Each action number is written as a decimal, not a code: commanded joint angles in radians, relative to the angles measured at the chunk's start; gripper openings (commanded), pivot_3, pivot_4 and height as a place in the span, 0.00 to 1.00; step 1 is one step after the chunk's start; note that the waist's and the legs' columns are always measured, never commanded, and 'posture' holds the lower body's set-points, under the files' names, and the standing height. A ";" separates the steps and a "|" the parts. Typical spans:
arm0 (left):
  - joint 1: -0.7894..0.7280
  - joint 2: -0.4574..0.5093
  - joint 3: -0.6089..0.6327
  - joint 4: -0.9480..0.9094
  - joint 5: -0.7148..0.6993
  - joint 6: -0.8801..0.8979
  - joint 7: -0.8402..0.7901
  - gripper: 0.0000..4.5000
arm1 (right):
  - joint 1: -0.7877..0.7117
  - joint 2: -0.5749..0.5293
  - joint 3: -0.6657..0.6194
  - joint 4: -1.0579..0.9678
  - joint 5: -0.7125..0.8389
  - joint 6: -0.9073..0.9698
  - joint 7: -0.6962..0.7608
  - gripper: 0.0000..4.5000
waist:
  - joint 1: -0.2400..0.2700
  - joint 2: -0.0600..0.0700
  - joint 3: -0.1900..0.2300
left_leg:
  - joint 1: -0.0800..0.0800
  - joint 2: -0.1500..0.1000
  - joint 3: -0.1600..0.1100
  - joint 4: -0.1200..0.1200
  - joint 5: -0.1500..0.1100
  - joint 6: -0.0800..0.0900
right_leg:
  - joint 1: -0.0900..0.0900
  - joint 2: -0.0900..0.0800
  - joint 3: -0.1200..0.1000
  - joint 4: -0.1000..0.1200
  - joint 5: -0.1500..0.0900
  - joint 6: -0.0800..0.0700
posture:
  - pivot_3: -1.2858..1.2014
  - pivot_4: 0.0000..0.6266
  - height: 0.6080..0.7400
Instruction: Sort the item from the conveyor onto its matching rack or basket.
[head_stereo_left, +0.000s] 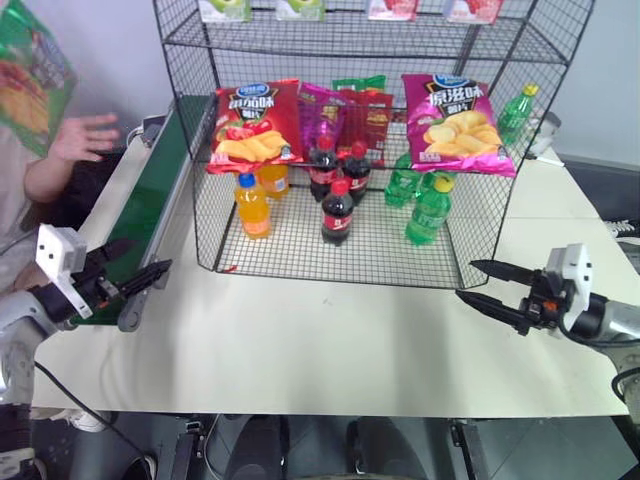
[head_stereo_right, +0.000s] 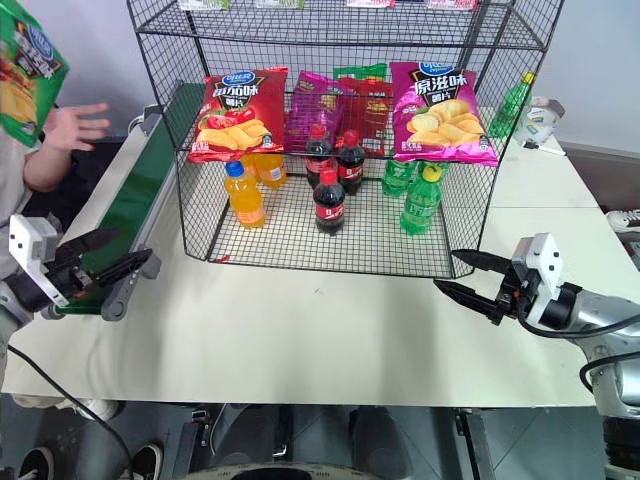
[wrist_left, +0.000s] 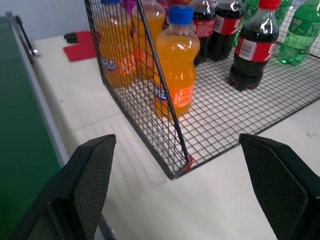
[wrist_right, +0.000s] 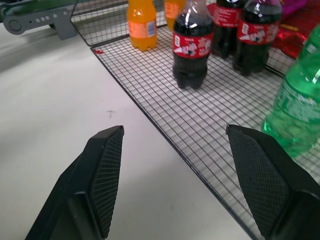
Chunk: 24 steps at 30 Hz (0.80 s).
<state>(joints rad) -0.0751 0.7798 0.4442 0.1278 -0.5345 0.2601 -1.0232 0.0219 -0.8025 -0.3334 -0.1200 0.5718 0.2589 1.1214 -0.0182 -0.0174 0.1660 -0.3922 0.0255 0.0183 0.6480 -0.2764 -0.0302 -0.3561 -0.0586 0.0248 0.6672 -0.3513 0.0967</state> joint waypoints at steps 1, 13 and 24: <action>-0.014 0.010 0.011 -0.016 -0.005 0.007 0.013 0.94 | -0.015 0.007 -0.004 -0.068 0.021 0.027 -0.034 0.75 | 0.001 0.000 0.000 | 0.000 0.000 0.000 0.000 0.000 0.000 | 0.000 0.000 0.000 0.000 0.000 0.000 | 0.52 0.24 0.99; -0.016 0.008 0.006 -0.023 0.000 -0.015 -0.006 0.94 | -0.026 0.000 -0.006 -0.050 0.010 0.030 -0.034 0.75 | 0.000 0.000 0.000 | 0.000 0.000 0.000 0.000 0.000 0.000 | 0.000 0.000 0.000 0.000 0.000 0.000 | 0.52 0.24 0.99; -0.023 0.010 -0.010 -0.012 0.013 -0.021 0.004 0.94 | -0.010 0.001 -0.017 -0.027 0.009 0.010 -0.004 0.75 | 0.001 0.000 0.000 | 0.000 0.000 0.000 0.000 0.000 0.000 | 0.000 0.000 0.000 0.000 0.000 0.000 | 0.52 0.24 0.99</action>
<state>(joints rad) -0.1004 0.7801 0.4189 0.1279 -0.5215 0.2483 -1.0213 0.0099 -0.8019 -0.3222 -0.1460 0.5724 0.2900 1.1082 -0.0176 -0.0175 0.1660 -0.3922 0.0253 0.0184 0.6483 -0.2764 -0.0302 -0.3560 -0.0586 0.0247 0.6674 -0.3512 0.0968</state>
